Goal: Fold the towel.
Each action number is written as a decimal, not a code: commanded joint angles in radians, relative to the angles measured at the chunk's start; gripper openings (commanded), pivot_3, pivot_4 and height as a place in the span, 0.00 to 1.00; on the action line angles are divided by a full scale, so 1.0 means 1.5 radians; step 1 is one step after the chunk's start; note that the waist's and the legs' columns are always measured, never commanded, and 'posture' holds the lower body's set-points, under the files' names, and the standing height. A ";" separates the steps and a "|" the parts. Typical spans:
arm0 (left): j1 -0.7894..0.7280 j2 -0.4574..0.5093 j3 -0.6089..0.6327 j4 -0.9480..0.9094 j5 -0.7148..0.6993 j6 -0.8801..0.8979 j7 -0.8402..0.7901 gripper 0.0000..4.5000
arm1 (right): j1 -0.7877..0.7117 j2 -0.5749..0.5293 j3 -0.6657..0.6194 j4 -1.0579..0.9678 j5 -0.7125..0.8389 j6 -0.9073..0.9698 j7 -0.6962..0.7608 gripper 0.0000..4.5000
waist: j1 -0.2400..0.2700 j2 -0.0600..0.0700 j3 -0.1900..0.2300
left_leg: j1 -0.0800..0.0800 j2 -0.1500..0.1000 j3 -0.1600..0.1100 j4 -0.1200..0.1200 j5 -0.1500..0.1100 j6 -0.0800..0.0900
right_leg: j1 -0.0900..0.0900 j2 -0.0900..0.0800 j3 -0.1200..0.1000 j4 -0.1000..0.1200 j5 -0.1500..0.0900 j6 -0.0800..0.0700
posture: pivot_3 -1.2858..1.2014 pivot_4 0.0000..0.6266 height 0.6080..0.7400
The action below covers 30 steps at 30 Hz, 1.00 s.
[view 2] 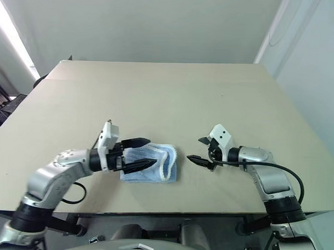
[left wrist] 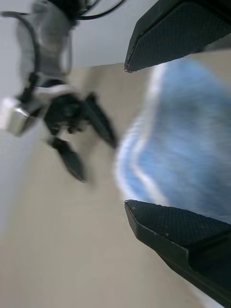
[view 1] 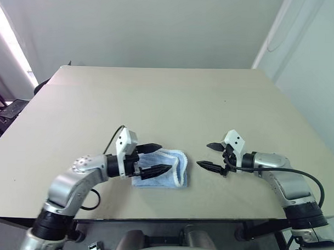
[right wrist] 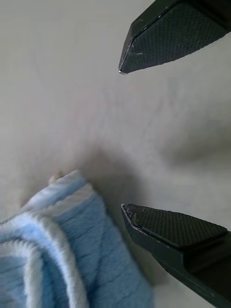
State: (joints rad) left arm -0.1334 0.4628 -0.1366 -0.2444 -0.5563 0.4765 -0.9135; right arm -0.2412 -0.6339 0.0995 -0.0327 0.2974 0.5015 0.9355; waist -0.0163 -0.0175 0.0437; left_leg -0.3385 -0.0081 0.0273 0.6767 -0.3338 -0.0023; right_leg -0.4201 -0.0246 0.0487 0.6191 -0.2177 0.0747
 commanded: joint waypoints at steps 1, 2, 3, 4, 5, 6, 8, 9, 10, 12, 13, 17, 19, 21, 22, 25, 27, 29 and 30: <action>-0.015 -0.021 -0.071 0.102 0.117 -0.127 -0.014 1.00 | -0.009 -0.004 -0.011 -0.012 0.006 -0.001 0.004 1.00 | 0.001 0.000 0.000 | 0.000 0.000 0.000 0.001 0.000 0.000 | 0.000 0.000 0.000 0.000 0.000 0.000 | 0.52 0.00 1.00; -0.016 -0.026 -0.089 0.129 0.143 -0.156 -0.017 1.00 | -0.006 -0.007 -0.010 -0.015 0.005 -0.001 0.007 1.00 | 0.001 0.000 0.000 | 0.000 0.000 0.000 0.001 0.000 0.000 | 0.001 0.000 0.000 0.000 0.001 0.000 | 0.52 0.00 1.00; -0.016 -0.032 -0.098 0.150 0.158 -0.179 -0.020 1.00 | -0.004 -0.010 -0.010 -0.018 0.004 -0.002 0.008 1.00 | 0.001 0.000 0.000 | 0.000 0.000 0.000 0.002 0.000 0.000 | 0.001 0.000 0.000 0.000 0.001 0.000 | 0.52 0.00 1.00; -0.017 -0.044 -0.100 0.173 0.167 -0.195 -0.016 1.00 | -0.003 -0.013 -0.012 -0.021 0.008 0.004 0.011 1.00 | 0.001 0.000 0.000 | 0.000 0.000 0.000 0.003 0.000 0.000 | 0.001 0.000 0.000 0.000 0.001 0.000 | 0.52 0.00 1.00; -0.020 -0.061 -0.098 0.202 0.177 -0.220 -0.005 1.00 | -0.003 -0.016 -0.016 -0.023 0.012 0.009 0.014 1.00 | 0.001 0.000 0.000 | 0.000 0.000 0.000 0.003 0.000 0.000 | 0.001 0.000 0.000 0.000 0.001 0.001 | 0.52 0.00 1.00; -0.025 -0.076 -0.096 0.227 0.188 -0.242 0.007 1.00 | -0.003 -0.018 -0.020 -0.024 0.017 0.014 0.017 1.00 | 0.002 0.001 -0.001 | 0.000 0.001 0.000 0.004 0.000 0.000 | 0.002 0.000 0.000 0.000 0.001 0.001 | 0.52 0.00 1.00; -0.027 -0.094 -0.103 0.255 0.206 -0.275 0.010 1.00 | -0.003 -0.024 -0.023 -0.027 0.022 0.030 0.021 1.00 | 0.004 0.003 -0.002 | 0.001 0.001 0.000 0.004 0.000 0.001 | 0.003 0.000 0.000 0.000 0.002 0.002 | 0.52 0.00 1.00; -0.027 -0.102 -0.105 0.262 0.211 -0.285 0.011 1.00 | -0.002 -0.026 -0.024 -0.030 0.023 0.032 0.022 1.00 | 0.004 0.003 -0.002 | 0.001 0.000 0.000 0.004 0.000 0.001 | 0.004 0.000 0.000 0.000 0.002 0.002 | 0.52 0.00 1.00; -0.028 -0.111 -0.105 0.272 0.218 -0.296 0.016 1.00 | -0.001 -0.028 -0.025 -0.033 0.025 0.035 0.024 1.00 | 0.004 0.004 -0.002 | 0.001 0.000 0.000 0.004 -0.001 0.001 | 0.005 0.000 0.000 -0.001 0.001 0.003 | 0.52 0.00 1.00; -0.031 -0.121 -0.104 0.286 0.233 -0.315 0.022 1.00 | 0.000 -0.033 -0.025 -0.039 0.032 0.043 0.031 1.00 | 0.004 0.004 -0.002 | 0.001 0.000 0.000 0.004 -0.001 0.001 | 0.006 0.000 0.000 -0.001 0.001 0.003 | 0.52 0.00 1.00; -0.033 -0.122 -0.102 0.291 0.239 -0.326 0.023 1.00 | -0.001 -0.035 -0.026 -0.042 0.040 0.050 0.037 1.00 | 0.004 0.004 -0.002 | 0.001 0.000 0.000 0.004 -0.001 0.001 | 0.007 0.000 0.000 -0.001 0.001 0.004 | 0.52 0.00 1.00; -0.042 -0.117 -0.077 0.274 0.223 -0.330 0.017 1.00 | -0.028 -0.040 -0.037 -0.034 0.089 0.122 0.057 1.00 | 0.003 0.004 -0.002 | 0.001 0.000 -0.001 0.005 -0.001 0.001 | 0.008 0.000 -0.001 -0.001 0.001 0.004 | 0.52 0.00 1.00; -0.050 -0.109 -0.053 0.245 0.204 -0.316 0.022 1.00 | -0.043 -0.034 -0.053 -0.032 0.129 0.172 0.060 1.00 | 0.002 0.004 -0.002 | 0.001 0.001 -0.001 0.005 -0.001 0.001 | 0.008 0.000 -0.001 -0.001 0.001 0.004 | 0.52 0.00 1.00; -0.056 -0.099 -0.034 0.217 0.197 -0.309 0.028 1.00 | -0.058 -0.028 -0.062 -0.028 0.164 0.230 0.059 1.00 | 0.002 0.004 -0.002 | 0.001 0.001 -0.001 0.005 -0.001 0.001 | 0.007 0.000 -0.001 -0.001 0.001 0.004 | 0.52 0.00 1.00; -0.056 -0.090 -0.027 0.201 0.197 -0.306 0.027 1.00 | -0.065 -0.026 -0.063 -0.026 0.180 0.260 0.058 1.00 | 0.001 0.004 -0.002 | 0.001 0.001 -0.001 0.005 -0.001 0.001 | 0.006 0.000 -0.001 -0.001 0.001 0.004 | 0.52 0.00 1.00; -0.059 -0.051 0.016 0.126 0.152 -0.256 0.018 1.00 | -0.096 -0.009 -0.063 -0.001 0.232 0.394 0.038 1.00 | 0.000 0.004 -0.002 | 0.000 0.002 -0.001 0.004 -0.001 0.001 | 0.003 0.001 -0.001 -0.001 0.002 0.002 | 0.52 0.00 1.00; -0.053 -0.022 0.040 0.073 0.113 -0.214 0.006 1.00 | -0.110 0.004 -0.059 0.013 0.247 0.446 0.024 1.00 | -0.001 0.004 -0.002 | -0.001 0.002 -0.001 0.004 -0.001 0.002 | 0.002 0.001 -0.001 -0.001 0.003 0.001 | 0.52 0.00 1.00; -0.031 0.022 0.063 0.012 0.073 -0.167 -0.014 1.00 | -0.120 0.022 -0.063 0.027 0.269 0.500 0.015 1.00 | -0.001 0.004 -0.002 | -0.001 0.002 -0.001 0.004 -0.001 0.003 | 0.001 0.001 -0.001 -0.001 0.003 0.001 | 0.52 0.00 1.00; -0.012 0.050 0.075 -0.019 0.056 -0.144 -0.026 1.00 | -0.129 0.035 -0.070 0.040 0.284 0.535 0.010 1.00 | -0.002 0.004 -0.002 | -0.002 0.002 -0.001 0.004 -0.002 0.003 | 0.001 0.001 -0.001 -0.001 0.003 0.002 | 0.52 0.00 1.00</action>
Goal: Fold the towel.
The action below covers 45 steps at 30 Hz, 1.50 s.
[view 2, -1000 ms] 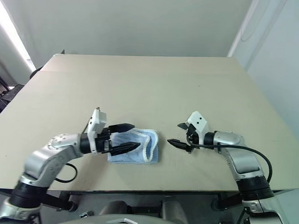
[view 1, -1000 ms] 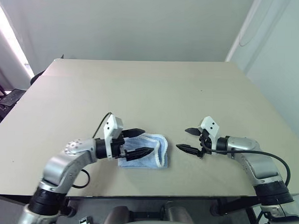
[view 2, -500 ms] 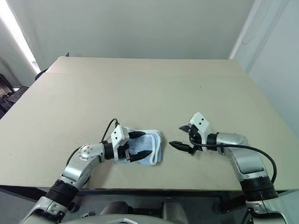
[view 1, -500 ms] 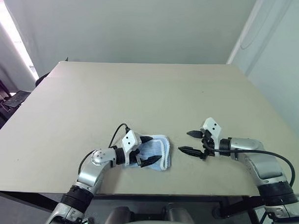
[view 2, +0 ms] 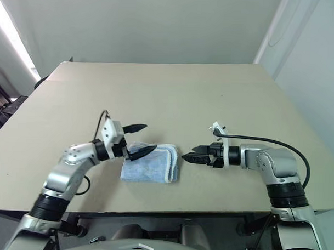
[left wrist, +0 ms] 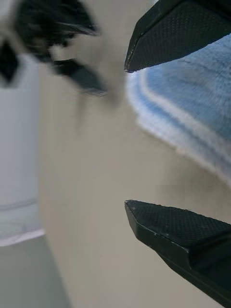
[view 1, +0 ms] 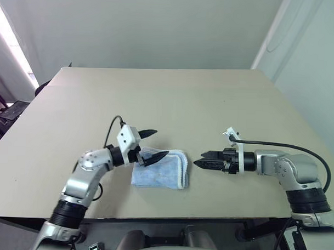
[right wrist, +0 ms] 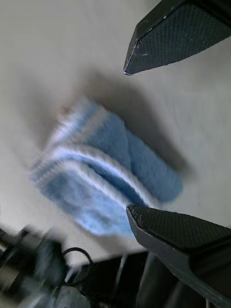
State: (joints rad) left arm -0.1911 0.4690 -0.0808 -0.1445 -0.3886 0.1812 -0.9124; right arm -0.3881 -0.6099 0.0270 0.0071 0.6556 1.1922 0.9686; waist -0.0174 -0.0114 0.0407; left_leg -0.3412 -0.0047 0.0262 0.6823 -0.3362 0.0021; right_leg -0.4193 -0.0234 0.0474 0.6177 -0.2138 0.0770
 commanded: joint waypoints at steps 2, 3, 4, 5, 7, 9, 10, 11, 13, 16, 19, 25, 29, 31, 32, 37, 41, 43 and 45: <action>0.065 0.094 0.064 -0.129 -0.080 0.085 -0.042 1.00 | -0.044 0.041 -0.027 0.033 0.058 0.121 -0.031 1.00 | -0.004 0.000 0.000 | 0.000 0.000 0.001 0.000 -0.001 0.001 | -0.001 0.000 0.001 0.000 0.000 0.000 | 0.52 0.00 1.00; 0.084 0.114 0.076 -0.144 -0.089 0.097 -0.048 1.00 | -0.049 0.051 -0.028 0.041 0.061 0.136 -0.038 1.00 | -0.005 0.000 0.000 | 0.000 0.000 0.001 -0.001 -0.001 0.001 | -0.001 0.000 0.001 0.000 0.000 0.000 | 0.52 0.00 1.00; 0.107 0.134 0.091 -0.156 -0.095 0.105 -0.053 1.00 | -0.054 0.063 -0.033 0.050 0.067 0.156 -0.048 1.00 | -0.004 0.000 0.000 | 0.000 0.000 0.001 0.000 -0.001 0.001 | -0.001 0.000 0.001 -0.001 0.000 0.000 | 0.52 0.00 1.00; 0.128 0.150 0.103 -0.166 -0.099 0.111 -0.057 1.00 | -0.060 0.075 -0.042 0.062 0.074 0.176 -0.057 1.00 | -0.004 0.000 0.000 | 0.000 0.000 0.001 0.000 -0.001 0.001 | -0.001 -0.001 0.001 -0.001 0.000 0.000 | 0.52 0.00 1.00; 0.177 0.181 0.130 -0.190 -0.117 0.135 -0.065 1.00 | -0.068 0.094 -0.059 0.076 0.091 0.212 -0.063 1.00 | -0.003 0.000 0.000 | 0.000 0.000 0.001 0.000 -0.001 0.001 | -0.001 -0.001 0.001 -0.001 -0.001 0.000 | 0.52 0.00 1.00; 0.230 0.201 0.156 -0.215 -0.132 0.148 -0.074 1.00 | -0.063 0.108 -0.052 0.065 0.094 0.223 -0.075 1.00 | -0.002 0.001 0.001 | 0.000 0.000 0.001 0.000 -0.001 0.001 | -0.001 -0.001 0.001 -0.001 -0.001 0.001 | 0.52 0.00 1.00; 0.257 0.209 0.166 -0.224 -0.132 0.149 -0.076 1.00 | -0.058 0.119 -0.043 0.061 0.091 0.223 -0.084 1.00 | -0.003 0.001 0.001 | 0.000 0.000 0.001 0.000 -0.001 0.001 | -0.001 -0.001 0.001 -0.001 -0.001 0.001 | 0.52 0.00 1.00; 0.274 0.215 0.172 -0.230 -0.131 0.150 -0.076 1.00 | -0.055 0.126 -0.037 0.059 0.089 0.223 -0.090 1.00 | -0.004 0.001 0.001 | 0.000 0.000 0.001 0.000 -0.001 0.001 | -0.001 -0.001 0.001 -0.001 -0.001 0.001 | 0.52 0.00 1.00; 0.298 0.219 0.180 -0.237 -0.120 0.143 -0.071 1.00 | -0.054 0.143 -0.033 0.066 0.085 0.224 -0.102 1.00 | -0.004 0.001 0.001 | 0.000 0.000 0.001 0.000 -0.001 0.001 | -0.001 -0.002 0.001 -0.001 -0.001 0.001 | 0.52 0.00 1.00; 0.314 0.216 0.190 -0.256 -0.121 0.145 -0.055 1.00 | -0.057 0.163 -0.013 0.077 0.070 0.205 -0.117 1.00 | -0.004 0.002 0.001 | 0.000 0.000 0.001 0.000 -0.001 0.001 | -0.001 -0.002 0.001 -0.001 -0.002 0.002 | 0.52 0.00 1.00; 0.319 0.218 0.186 -0.277 -0.111 0.152 -0.037 1.00 | -0.065 0.181 0.002 0.088 0.060 0.182 -0.124 1.00 | -0.009 0.002 0.001 | 0.000 0.000 0.001 -0.001 -0.001 0.001 | -0.001 -0.002 0.001 -0.001 -0.002 0.002 | 0.52 0.00 1.00; 0.287 0.218 0.179 -0.307 -0.123 0.191 -0.001 1.00 | -0.091 0.223 0.010 0.135 0.043 0.155 -0.141 1.00 | -0.035 0.001 0.001 | 0.001 0.001 0.001 -0.001 -0.001 0.001 | -0.001 -0.001 0.001 0.000 -0.001 0.002 | 0.52 0.00 1.00; 0.272 0.219 0.176 -0.306 -0.122 0.203 0.005 1.00 | -0.097 0.227 0.013 0.153 0.041 0.160 -0.137 0.92 | -0.039 0.001 0.001 | 0.002 0.001 0.001 -0.001 -0.001 0.001 | -0.001 0.000 0.001 0.001 -0.001 0.001 | 0.52 0.00 1.00; 0.273 0.217 0.180 -0.308 -0.122 0.205 0.010 1.00 | -0.099 0.222 0.014 0.158 0.046 0.167 -0.128 0.80 | -0.038 0.002 0.001 | 0.002 0.002 0.001 -0.001 -0.001 0.001 | -0.001 0.002 0.001 0.000 -0.001 0.001 | 0.52 0.00 1.00; 0.278 0.217 0.181 -0.308 -0.117 0.202 0.009 1.00 | -0.100 0.220 0.015 0.157 0.047 0.166 -0.125 0.71 | -0.038 0.002 0.001 | 0.001 0.002 0.001 -0.001 -0.001 0.001 | -0.001 0.002 0.001 0.000 -0.001 0.001 | 0.52 0.00 1.00; 0.293 0.211 0.196 -0.316 -0.128 0.200 0.011 1.00 | -0.114 0.217 0.016 0.159 0.057 0.175 -0.113 0.30 | -0.036 0.002 0.001 | 0.000 0.002 0.001 -0.001 -0.001 0.001 | -0.003 0.002 0.001 0.000 -0.001 0.001 | 0.52 0.00 1.00; 0.298 0.209 0.202 -0.299 -0.127 0.192 0.008 1.00 | -0.125 0.212 0.018 0.141 0.075 0.193 -0.094 0.00 | -0.036 0.002 0.001 | 0.000 0.002 0.002 -0.001 -0.001 0.001 | -0.003 0.002 0.001 -0.001 -0.001 0.001 | 0.52 0.00 1.00; 0.302 0.203 0.204 -0.291 -0.126 0.186 0.007 1.00 | -0.130 0.201 0.025 0.131 0.072 0.194 -0.092 0.00 | -0.036 0.002 0.002 | 0.000 0.002 0.002 -0.001 -0.001 0.001 | -0.003 0.002 0.001 -0.001 -0.001 0.001 | 0.52 0.00 1.00; 0.305 0.191 0.219 -0.283 -0.140 0.187 0.012 1.00 | -0.137 0.183 0.020 0.110 0.078 0.193 -0.083 0.00 | -0.036 0.003 0.002 | 0.000 0.002 0.001 -0.001 -0.001 0.001 | -0.003 0.002 0.001 -0.001 -0.001 0.001 | 0.52 0.00 1.00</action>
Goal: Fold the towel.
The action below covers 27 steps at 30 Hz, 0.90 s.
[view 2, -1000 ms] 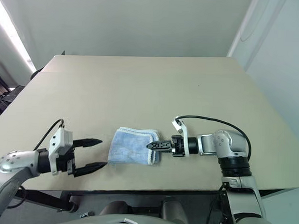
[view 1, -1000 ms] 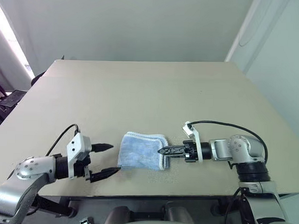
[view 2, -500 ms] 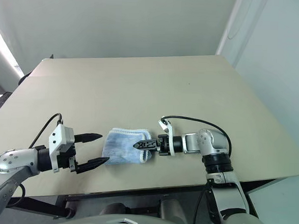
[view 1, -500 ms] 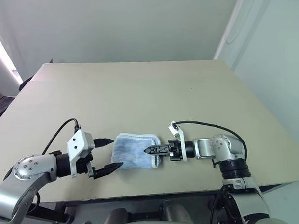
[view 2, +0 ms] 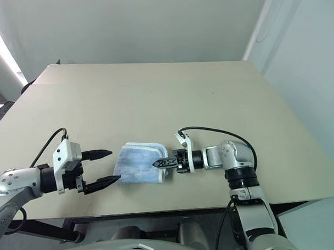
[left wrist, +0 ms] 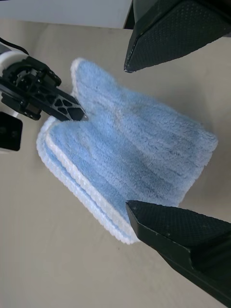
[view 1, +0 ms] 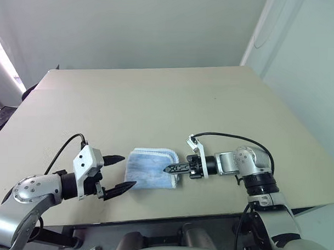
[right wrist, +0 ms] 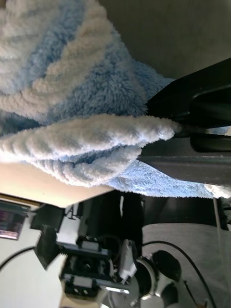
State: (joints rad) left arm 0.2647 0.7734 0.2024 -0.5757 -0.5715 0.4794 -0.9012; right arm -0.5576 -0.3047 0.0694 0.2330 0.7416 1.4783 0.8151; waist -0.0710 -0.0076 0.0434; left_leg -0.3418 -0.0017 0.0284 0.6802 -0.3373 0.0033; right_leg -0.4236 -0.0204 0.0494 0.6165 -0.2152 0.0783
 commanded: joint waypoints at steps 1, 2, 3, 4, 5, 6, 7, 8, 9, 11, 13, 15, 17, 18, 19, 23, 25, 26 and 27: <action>0.003 -0.018 0.040 0.009 -0.029 -0.008 0.007 1.00 | -0.032 -0.025 -0.023 -0.046 0.030 0.002 0.024 0.00 | 0.000 0.000 0.000 | 0.000 0.000 0.000 0.000 0.000 0.000 | 0.000 0.000 0.000 0.000 0.000 0.000 | 0.52 0.00 1.00; 0.007 -0.025 0.050 0.015 -0.038 -0.008 0.005 1.00 | -0.046 -0.023 -0.048 -0.043 0.043 0.004 0.026 0.00 | 0.000 0.000 0.000 | 0.000 0.000 0.000 0.000 0.000 0.000 | 0.000 0.000 0.000 0.000 0.000 0.000 | 0.52 0.00 1.00; 0.008 -0.032 0.057 0.022 -0.046 -0.008 0.006 1.00 | -0.061 -0.021 -0.070 -0.036 0.053 0.003 0.026 0.00 | 0.000 0.000 0.000 | -0.001 0.000 0.000 0.000 0.000 0.000 | 0.000 0.000 0.000 0.000 0.000 0.000 | 0.52 0.00 1.00; 0.001 -0.048 0.066 0.033 -0.065 -0.004 0.015 1.00 | -0.080 -0.014 -0.091 -0.024 0.059 -0.002 0.021 0.00 | -0.001 0.000 0.000 | -0.001 0.000 0.000 0.000 0.000 0.000 | -0.001 0.000 0.000 0.000 0.000 0.000 | 0.52 0.00 1.00; -0.008 -0.065 0.078 0.044 -0.087 0.000 0.026 1.00 | -0.100 -0.007 -0.109 -0.008 0.060 -0.008 0.013 0.00 | -0.001 0.001 0.000 | -0.001 0.000 0.000 0.000 0.000 0.000 | -0.001 0.000 0.000 0.000 0.000 0.000 | 0.52 0.00 1.00; -0.016 -0.078 0.087 0.052 -0.101 0.002 0.035 1.00 | -0.116 -0.002 -0.121 0.006 0.059 -0.017 0.007 0.00 | 0.000 0.001 0.001 | 0.000 0.000 0.000 0.000 0.000 0.000 | -0.001 0.000 0.000 0.000 0.000 0.000 | 0.52 0.00 1.00; -0.026 -0.093 0.105 0.063 -0.120 0.005 0.050 1.00 | -0.133 0.004 -0.135 0.022 0.058 -0.025 0.003 0.00 | 0.000 0.000 0.000 | 0.000 0.000 0.000 0.000 0.000 0.000 | -0.001 0.000 0.000 0.000 0.000 0.000 | 0.52 0.00 1.00; -0.034 -0.104 0.122 0.071 -0.139 0.013 0.064 1.00 | -0.148 0.008 -0.145 0.039 0.058 -0.031 0.001 0.00 | 0.000 0.000 0.000 | 0.000 0.000 0.000 0.000 0.000 0.000 | 0.000 0.000 0.000 0.000 0.000 0.000 | 0.52 0.00 1.00; -0.038 -0.110 0.138 0.078 -0.156 0.020 0.072 1.00 | -0.161 0.011 -0.154 0.055 0.057 -0.037 0.001 0.00 | 0.000 0.000 0.000 | 0.000 0.001 0.000 0.000 0.000 0.000 | 0.000 0.000 0.000 0.000 0.000 0.000 | 0.52 0.00 1.00; -0.032 -0.111 0.160 0.085 -0.167 0.021 0.075 1.00 | -0.187 0.020 -0.161 0.094 0.046 -0.065 0.003 0.00 | 0.000 0.000 0.000 | 0.000 0.001 -0.001 0.000 0.000 0.000 | 0.000 0.001 -0.001 0.000 0.001 -0.001 | 0.52 0.00 1.00; -0.015 -0.105 0.170 0.087 -0.147 0.012 0.075 1.00 | -0.227 0.040 -0.176 0.165 0.030 -0.115 -0.007 0.00 | -0.002 0.000 0.000 | 0.000 0.001 0.000 -0.001 0.000 0.000 | -0.001 0.000 0.000 0.000 0.002 -0.002 | 0.52 0.00 1.00; -0.005 -0.109 0.180 0.085 -0.147 0.011 0.085 1.00 | -0.267 0.063 -0.196 0.247 0.012 -0.185 -0.023 0.00 | -0.004 0.000 0.000 | -0.001 0.001 0.001 -0.001 0.000 0.000 | -0.001 0.000 0.000 0.000 0.002 -0.002 | 0.52 0.00 1.00; 0.007 -0.112 0.184 0.075 -0.148 0.009 0.091 1.00 | -0.302 0.082 -0.206 0.333 -0.020 -0.279 -0.038 0.00 | -0.005 0.000 0.000 | -0.001 0.001 0.001 -0.001 0.000 0.000 | -0.001 0.000 0.000 -0.001 0.002 -0.002 | 0.52 0.00 1.00; 0.011 -0.115 0.186 0.071 -0.148 0.008 0.098 1.00 | -0.317 0.090 -0.202 0.378 -0.042 -0.324 -0.044 0.00 | -0.005 0.000 0.000 | -0.001 0.000 0.001 -0.001 0.000 0.000 | -0.001 0.000 0.000 -0.001 0.002 -0.002 | 0.52 0.00 1.00; 0.016 -0.118 0.187 0.069 -0.149 0.006 0.102 1.00 | -0.329 0.096 -0.197 0.416 -0.061 -0.362 -0.047 0.00 | -0.004 0.000 0.000 | -0.001 0.001 0.001 -0.001 0.000 0.000 | -0.001 0.000 0.000 -0.001 0.002 -0.002 | 0.52 0.00 1.00; 0.048 -0.122 0.177 0.048 -0.133 0.000 0.107 1.00 | -0.358 0.117 -0.199 0.539 -0.108 -0.461 -0.061 0.00 | -0.004 0.000 0.000 | -0.002 0.000 0.001 -0.002 0.000 0.000 | -0.001 -0.001 0.000 -0.001 0.002 -0.002 | 0.52 0.00 1.00; 0.056 -0.125 0.177 0.038 -0.135 0.000 0.112 1.00 | -0.355 0.124 -0.196 0.562 -0.126 -0.481 -0.057 0.00 | -0.003 0.000 0.000 | -0.003 -0.001 0.000 -0.002 0.000 0.000 | -0.002 -0.004 0.000 -0.001 0.002 -0.002 | 0.52 0.00 1.00; 0.060 -0.126 0.178 0.035 -0.134 -0.001 0.114 1.00 | -0.353 0.126 -0.194 0.574 -0.135 -0.483 -0.059 0.00 | -0.003 0.000 0.000 | -0.004 -0.001 0.000 -0.002 0.000 0.000 | -0.003 -0.004 0.000 -0.001 0.002 -0.002 | 0.52 0.00 1.00; 0.063 -0.127 0.179 0.033 -0.134 -0.002 0.116 1.00 | -0.351 0.127 -0.194 0.585 -0.145 -0.486 -0.065 0.00 | -0.003 0.000 0.000 | -0.005 -0.001 0.000 -0.002 0.000 0.000 | -0.004 -0.004 0.000 -0.001 0.002 -0.002 | 0.52 0.00 1.00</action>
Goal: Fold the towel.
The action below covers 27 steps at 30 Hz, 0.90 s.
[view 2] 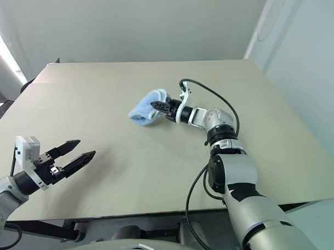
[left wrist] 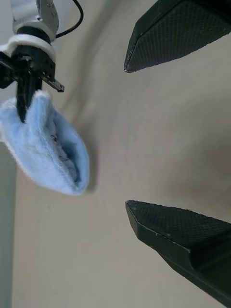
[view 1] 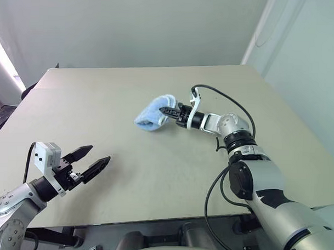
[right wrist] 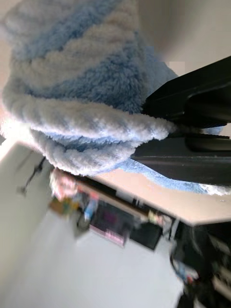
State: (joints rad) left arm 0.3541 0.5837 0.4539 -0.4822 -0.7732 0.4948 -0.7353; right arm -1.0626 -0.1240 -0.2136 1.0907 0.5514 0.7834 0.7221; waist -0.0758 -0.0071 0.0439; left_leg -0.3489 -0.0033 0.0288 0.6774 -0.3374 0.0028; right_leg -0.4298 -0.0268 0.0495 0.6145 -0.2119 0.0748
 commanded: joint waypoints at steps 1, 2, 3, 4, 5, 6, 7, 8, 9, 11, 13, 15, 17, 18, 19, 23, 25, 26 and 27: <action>0.004 -0.002 0.013 -0.031 -0.001 -0.013 0.009 1.00 | -0.011 0.006 -0.011 0.027 -0.023 -0.024 -0.017 0.00 | 0.000 0.000 0.000 | -0.001 0.000 0.000 0.000 0.000 0.000 | -0.001 0.000 0.000 0.000 0.000 0.000 | 0.52 0.00 1.00; 0.004 -0.003 0.014 -0.032 -0.002 -0.013 0.012 1.00 | -0.008 0.006 -0.015 0.037 -0.028 -0.026 -0.025 0.00 | 0.000 0.000 0.000 | -0.001 0.000 0.000 0.000 0.000 0.000 | -0.001 0.000 0.000 0.000 0.000 0.000 | 0.52 0.00 1.00; 0.005 -0.005 0.016 -0.033 -0.005 -0.013 0.014 1.00 | -0.006 0.006 -0.019 0.045 -0.032 -0.028 -0.033 0.00 | 0.001 0.000 0.000 | -0.001 0.000 0.000 0.000 0.000 0.000 | -0.001 0.000 0.000 0.000 0.000 0.000 | 0.52 0.00 1.00; 0.005 -0.005 0.016 -0.033 -0.007 -0.013 0.015 1.00 | -0.003 0.005 -0.018 0.051 -0.039 -0.030 -0.036 0.00 | 0.001 0.000 0.000 | -0.002 0.000 0.000 0.000 0.000 0.000 | -0.002 0.000 0.000 0.000 0.000 0.000 | 0.52 0.00 1.00; 0.005 -0.004 0.017 -0.033 -0.007 -0.013 0.016 1.00 | -0.001 0.004 -0.015 0.053 -0.046 -0.030 -0.034 0.12 | 0.001 0.000 0.000 | -0.002 0.000 -0.001 0.000 0.000 0.000 | -0.002 0.000 0.000 0.000 0.000 0.000 | 0.52 0.00 1.00; 0.005 -0.003 0.016 -0.031 -0.006 -0.013 0.015 1.00 | -0.001 0.003 -0.014 0.055 -0.051 -0.023 -0.038 0.18 | 0.001 0.000 0.000 | -0.003 0.000 -0.001 0.000 0.000 0.000 | -0.002 0.000 0.000 0.000 0.000 0.000 | 0.52 0.00 1.00; 0.005 -0.001 0.014 -0.027 -0.002 -0.014 0.012 1.00 | -0.001 -0.002 -0.017 0.060 -0.055 -0.014 -0.049 0.25 | 0.001 0.000 0.000 | -0.003 0.000 -0.001 0.000 0.000 0.000 | -0.003 0.000 0.000 0.000 0.000 0.000 | 0.52 0.00 1.00; 0.006 0.001 0.012 -0.025 0.001 -0.015 0.011 1.00 | -0.001 -0.008 -0.022 0.063 -0.056 -0.008 -0.056 0.33 | 0.001 0.000 0.000 | -0.003 0.000 -0.001 0.000 0.000 0.000 | -0.003 0.000 0.000 0.000 0.000 0.000 | 0.52 0.00 1.00; 0.006 0.001 0.011 -0.023 0.003 -0.015 0.010 1.00 | -0.001 -0.011 -0.027 0.064 -0.056 -0.004 -0.061 0.41 | 0.001 0.000 0.000 | -0.003 0.000 -0.001 0.000 0.000 0.000 | -0.003 0.000 0.000 0.000 0.000 0.000 | 0.52 0.00 1.00; -0.001 0.001 0.011 -0.021 -0.001 -0.011 0.013 1.00 | -0.001 -0.029 -0.034 0.064 -0.055 0.013 -0.057 0.56 | 0.001 0.000 0.000 | -0.003 0.000 -0.001 0.000 0.000 0.000 | -0.003 0.000 0.000 0.000 0.000 0.000 | 0.52 0.00 1.00; -0.004 0.004 0.006 -0.018 0.006 -0.012 0.012 1.00 | 0.001 -0.043 -0.039 0.063 -0.059 0.032 -0.058 0.73 | 0.002 0.000 0.000 | -0.003 0.000 -0.001 0.000 0.000 0.000 | -0.003 0.000 0.000 0.000 0.000 0.000 | 0.52 0.00 1.00; -0.006 0.005 0.002 -0.015 0.008 -0.011 0.010 1.00 | 0.004 -0.050 -0.035 0.059 -0.067 0.051 -0.056 0.90 | 0.002 0.000 0.000 | -0.003 0.000 -0.001 0.000 0.000 0.000 | -0.003 0.000 0.000 0.000 0.000 0.000 | 0.52 0.00 1.00; -0.009 0.007 0.000 -0.012 0.008 -0.009 0.008 1.00 | 0.006 -0.055 -0.034 0.055 -0.071 0.070 -0.054 1.00 | 0.001 0.000 0.000 | -0.003 0.000 -0.001 0.000 0.000 0.000 | -0.003 0.000 0.000 0.000 0.000 0.000 | 0.52 0.00 1.00; -0.012 0.008 -0.001 -0.009 0.007 -0.006 0.007 1.00 | 0.008 -0.058 -0.027 0.050 -0.075 0.088 -0.045 1.00 | 0.001 0.000 0.000 | -0.003 0.000 -0.001 0.000 0.000 0.000 | -0.003 0.000 0.000 0.000 0.000 0.000 | 0.52 0.00 1.00; -0.015 0.009 -0.001 -0.005 0.006 -0.004 0.007 1.00 | 0.011 -0.061 -0.021 0.043 -0.078 0.103 -0.038 1.00 | 0.001 0.000 0.000 | -0.003 0.000 -0.001 0.000 0.000 0.000 | -0.003 0.000 0.000 0.000 0.000 0.000 | 0.52 0.00 1.00; -0.026 0.016 0.003 0.007 0.001 0.001 0.003 1.00 | 0.028 -0.075 -0.006 -0.006 -0.088 0.129 -0.016 1.00 | 0.002 0.000 -0.001 | -0.003 0.000 -0.001 0.000 0.000 0.000 | -0.003 0.000 -0.001 0.000 0.000 0.000 | 0.52 0.00 1.00; -0.028 0.022 0.007 0.016 0.002 0.003 -0.001 1.00 | 0.055 -0.093 0.029 -0.086 -0.096 0.122 0.033 1.00 | 0.004 0.000 -0.001 | -0.003 0.000 -0.001 0.001 0.000 0.000 | -0.003 0.000 -0.001 0.000 0.001 0.001 | 0.52 0.00 1.00; -0.029 0.026 0.007 0.023 0.006 0.001 -0.006 1.00 | 0.083 -0.106 0.063 -0.158 -0.108 0.100 0.063 1.00 | 0.005 0.000 0.000 | -0.004 0.000 -0.001 0.001 0.000 0.000 | -0.002 0.000 -0.001 0.000 0.001 0.001 | 0.52 0.00 1.00; -0.029 0.031 0.003 0.033 0.018 -0.003 -0.009 1.00 | 0.131 -0.127 0.111 -0.265 -0.130 0.051 0.094 1.00 | 0.006 0.001 0.000 | -0.004 -0.001 -0.001 0.001 0.000 0.000 | -0.002 0.000 -0.002 0.000 0.001 0.002 | 0.52 0.00 1.00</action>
State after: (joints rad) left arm 0.3156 0.6149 0.4450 -0.4409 -0.7587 0.4985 -0.7389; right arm -0.8931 -0.2752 -0.1013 0.8622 0.3838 0.9277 0.7951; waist -0.0672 -0.0062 0.0432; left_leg -0.3556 -0.0046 0.0268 0.6792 -0.3373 0.0029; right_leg -0.4336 -0.0267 0.0464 0.6139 -0.2107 0.0777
